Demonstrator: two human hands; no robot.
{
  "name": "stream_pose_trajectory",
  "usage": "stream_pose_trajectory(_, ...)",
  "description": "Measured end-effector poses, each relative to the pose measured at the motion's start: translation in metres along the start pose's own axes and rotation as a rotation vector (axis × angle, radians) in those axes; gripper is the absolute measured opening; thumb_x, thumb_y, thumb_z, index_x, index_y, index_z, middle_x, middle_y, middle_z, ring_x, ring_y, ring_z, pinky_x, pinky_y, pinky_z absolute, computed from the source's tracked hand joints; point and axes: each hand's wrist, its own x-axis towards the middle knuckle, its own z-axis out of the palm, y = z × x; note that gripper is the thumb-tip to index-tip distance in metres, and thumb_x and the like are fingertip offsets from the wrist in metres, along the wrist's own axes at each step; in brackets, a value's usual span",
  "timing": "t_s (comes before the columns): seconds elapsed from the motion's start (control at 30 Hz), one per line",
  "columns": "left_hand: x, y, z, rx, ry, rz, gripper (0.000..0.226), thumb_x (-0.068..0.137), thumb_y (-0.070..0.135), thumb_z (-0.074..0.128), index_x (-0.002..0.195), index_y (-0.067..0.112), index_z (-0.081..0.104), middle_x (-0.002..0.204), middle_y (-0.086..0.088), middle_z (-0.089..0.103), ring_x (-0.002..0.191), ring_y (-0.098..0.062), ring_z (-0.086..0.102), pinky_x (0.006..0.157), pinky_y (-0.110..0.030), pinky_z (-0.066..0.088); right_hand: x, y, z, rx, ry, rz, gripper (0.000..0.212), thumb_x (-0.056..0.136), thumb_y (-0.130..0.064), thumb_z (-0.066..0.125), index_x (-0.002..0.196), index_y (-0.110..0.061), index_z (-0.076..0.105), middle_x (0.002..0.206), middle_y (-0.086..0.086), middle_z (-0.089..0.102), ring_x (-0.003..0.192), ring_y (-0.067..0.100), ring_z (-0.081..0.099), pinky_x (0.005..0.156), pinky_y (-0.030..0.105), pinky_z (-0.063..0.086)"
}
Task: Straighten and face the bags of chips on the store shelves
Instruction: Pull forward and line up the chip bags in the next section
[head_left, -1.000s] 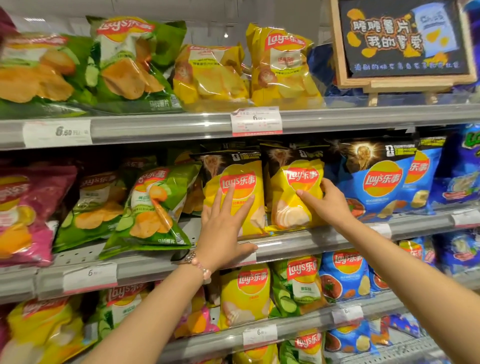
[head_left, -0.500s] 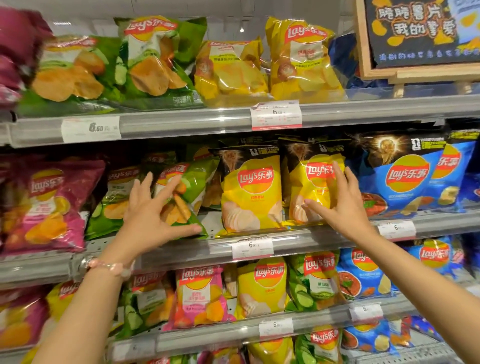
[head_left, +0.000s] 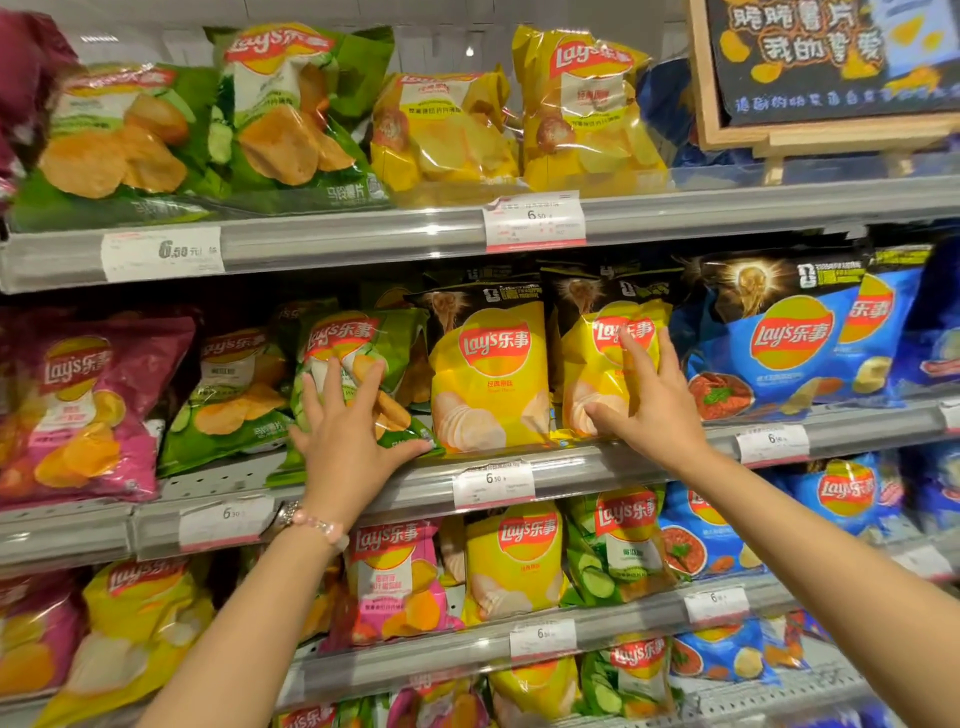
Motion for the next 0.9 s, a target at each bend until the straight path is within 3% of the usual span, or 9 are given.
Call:
stream_pose_trajectory(0.17, -0.002, 0.0, -0.001, -0.019, 0.015, 0.016, 0.107, 0.064, 0.064, 0.074, 0.151, 0.036, 0.017, 0.161, -0.007, -0.006, 0.147, -0.033, -0.01, 0.109, -0.07, 0.012, -0.005, -0.004, 0.0, -0.031, 0.107, 0.013, 0.089, 0.074, -0.048, 0.073, 0.147, -0.024, 0.028, 0.158, 0.017, -0.001, 0.144, 0.039, 0.012, 0.11, 0.054, 0.026)
stream_pose_trajectory(0.27, -0.013, -0.003, -0.001, -0.021, 0.146, 0.078, 0.107, 0.063, 0.064, 0.073, 0.151, 0.034, 0.02, 0.161, -0.012, 0.0, 0.147, -0.032, -0.005, 0.11, -0.066, 0.01, -0.014, -0.006, 0.003, -0.106, 0.183, -0.049, 0.074, 0.077, -0.047, 0.071, 0.141, -0.024, 0.041, 0.157, 0.018, 0.013, 0.143, 0.037, 0.017, 0.107, 0.054, 0.027)
stream_pose_trajectory(0.4, -0.016, -0.007, 0.0, -0.024, 0.126, 0.099, 0.096, 0.066, 0.07, 0.062, 0.147, 0.027, 0.035, 0.155, -0.015, 0.024, 0.144, -0.034, 0.012, 0.11, -0.062, 0.022, -0.017, -0.01, 0.009, -0.164, 0.114, -0.061, 0.064, 0.083, -0.049, 0.065, 0.138, -0.022, 0.046, 0.154, 0.014, 0.025, 0.144, 0.037, 0.015, 0.11, 0.057, 0.026)
stream_pose_trajectory(0.63, -0.024, -0.007, 0.002, -0.033, 0.133, 0.138, 0.095, 0.072, 0.07, 0.058, 0.151, 0.03, 0.022, 0.159, -0.013, 0.013, 0.147, -0.032, 0.004, 0.114, -0.063, 0.01, -0.033, -0.02, 0.002, -0.174, 0.083, -0.036, 0.057, 0.091, -0.046, 0.048, 0.142, -0.02, 0.042, 0.158, 0.01, 0.018, 0.145, 0.04, 0.006, 0.111, 0.063, 0.016)
stream_pose_trajectory(0.8, -0.057, -0.007, 0.014, -0.105, 0.241, 0.344, 0.084, 0.082, 0.06, 0.057, 0.149, 0.021, 0.026, 0.157, -0.018, 0.016, 0.146, -0.033, 0.008, 0.114, -0.059, 0.005, -0.076, -0.028, 0.004, 0.008, 0.185, -0.112, 0.052, 0.091, -0.037, 0.049, 0.134, -0.009, 0.048, 0.149, 0.015, 0.035, 0.139, 0.033, 0.028, 0.111, 0.043, 0.024)
stream_pose_trajectory(0.9, -0.088, -0.001, 0.026, -0.178, 0.306, 0.5, 0.064, 0.084, 0.046, 0.058, 0.136, 0.015, 0.039, 0.142, -0.015, 0.036, 0.132, -0.033, 0.032, 0.109, -0.05, 0.025, -0.106, -0.026, 0.011, 0.079, 0.222, -0.132, 0.04, 0.09, -0.026, 0.053, 0.124, -0.006, 0.054, 0.131, 0.015, 0.05, 0.124, 0.029, 0.045, 0.102, 0.038, 0.035)
